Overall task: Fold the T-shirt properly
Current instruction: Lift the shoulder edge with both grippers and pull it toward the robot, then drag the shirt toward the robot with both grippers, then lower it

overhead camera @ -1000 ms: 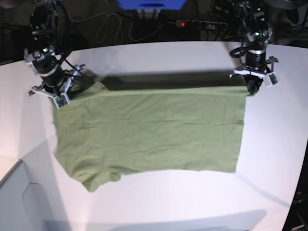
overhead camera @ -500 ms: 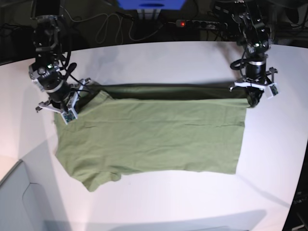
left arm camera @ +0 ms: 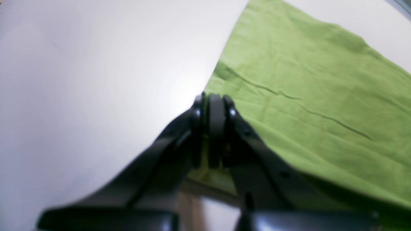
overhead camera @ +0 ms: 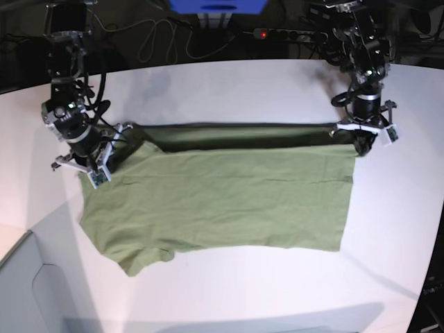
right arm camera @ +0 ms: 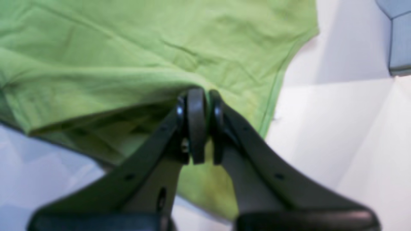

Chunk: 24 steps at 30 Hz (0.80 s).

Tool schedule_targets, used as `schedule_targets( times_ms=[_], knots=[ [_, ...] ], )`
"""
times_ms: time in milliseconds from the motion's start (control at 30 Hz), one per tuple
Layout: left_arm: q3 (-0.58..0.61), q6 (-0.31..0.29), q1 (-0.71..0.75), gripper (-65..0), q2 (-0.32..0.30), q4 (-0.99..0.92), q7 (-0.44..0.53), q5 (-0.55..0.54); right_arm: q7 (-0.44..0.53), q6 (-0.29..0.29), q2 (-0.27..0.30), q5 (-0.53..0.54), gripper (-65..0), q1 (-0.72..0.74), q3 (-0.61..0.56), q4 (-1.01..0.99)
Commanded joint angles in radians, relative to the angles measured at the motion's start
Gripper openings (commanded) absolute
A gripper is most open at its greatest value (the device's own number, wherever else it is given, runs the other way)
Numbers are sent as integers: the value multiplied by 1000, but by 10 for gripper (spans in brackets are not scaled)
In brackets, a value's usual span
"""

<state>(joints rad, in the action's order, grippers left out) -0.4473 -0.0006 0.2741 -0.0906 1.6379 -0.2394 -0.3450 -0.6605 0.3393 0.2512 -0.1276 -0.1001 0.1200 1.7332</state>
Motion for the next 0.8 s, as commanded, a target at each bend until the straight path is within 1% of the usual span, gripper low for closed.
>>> schedule_targets(
  times_ms=[0,233,767],
  knots=[
    [-3,0,-16,-650,-8,17,28,-6,14,10,7,6,-649,17,4,17],
    [32,0,-31,-650,-10,15,28,-6,15,10,3,6,-649,20,4,17],
    [32,-2,-105,-650,-10,5,28,-6,17,10,3,6,-649,20,4,17]
  ],
)
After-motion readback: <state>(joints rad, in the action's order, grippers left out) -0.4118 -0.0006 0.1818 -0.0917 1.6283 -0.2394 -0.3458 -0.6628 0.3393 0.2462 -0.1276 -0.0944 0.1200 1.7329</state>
